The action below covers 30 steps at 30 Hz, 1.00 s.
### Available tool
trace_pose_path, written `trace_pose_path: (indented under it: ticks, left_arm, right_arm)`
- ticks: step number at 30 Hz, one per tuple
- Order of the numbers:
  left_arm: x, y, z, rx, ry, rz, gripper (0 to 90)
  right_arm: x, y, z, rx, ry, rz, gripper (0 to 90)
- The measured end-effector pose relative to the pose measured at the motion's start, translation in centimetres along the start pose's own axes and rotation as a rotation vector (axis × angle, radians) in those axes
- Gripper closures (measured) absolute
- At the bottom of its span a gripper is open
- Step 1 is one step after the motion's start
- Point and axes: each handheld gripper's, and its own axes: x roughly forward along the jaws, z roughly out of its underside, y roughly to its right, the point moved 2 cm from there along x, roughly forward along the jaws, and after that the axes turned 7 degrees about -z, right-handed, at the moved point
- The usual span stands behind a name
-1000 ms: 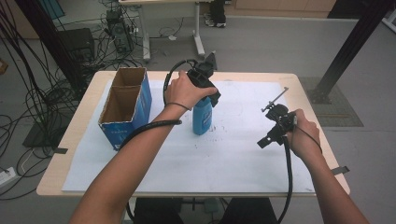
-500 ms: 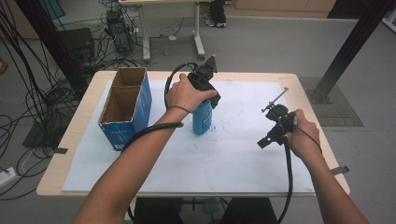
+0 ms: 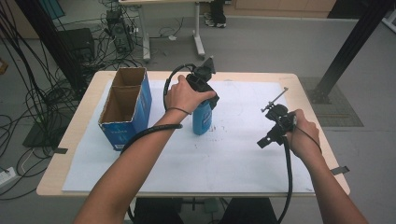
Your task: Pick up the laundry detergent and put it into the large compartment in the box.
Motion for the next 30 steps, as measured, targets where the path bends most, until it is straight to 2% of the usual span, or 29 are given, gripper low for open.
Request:
trace_pose_path:
  ticks: [30]
  left_arm:
    - [-0.03, 0.06, 0.00, -0.008, 0.002, 0.003, 8.9]
  right_arm:
    - [-0.09, 0.00, 0.11, 0.001, 0.004, 0.002, 4.9]
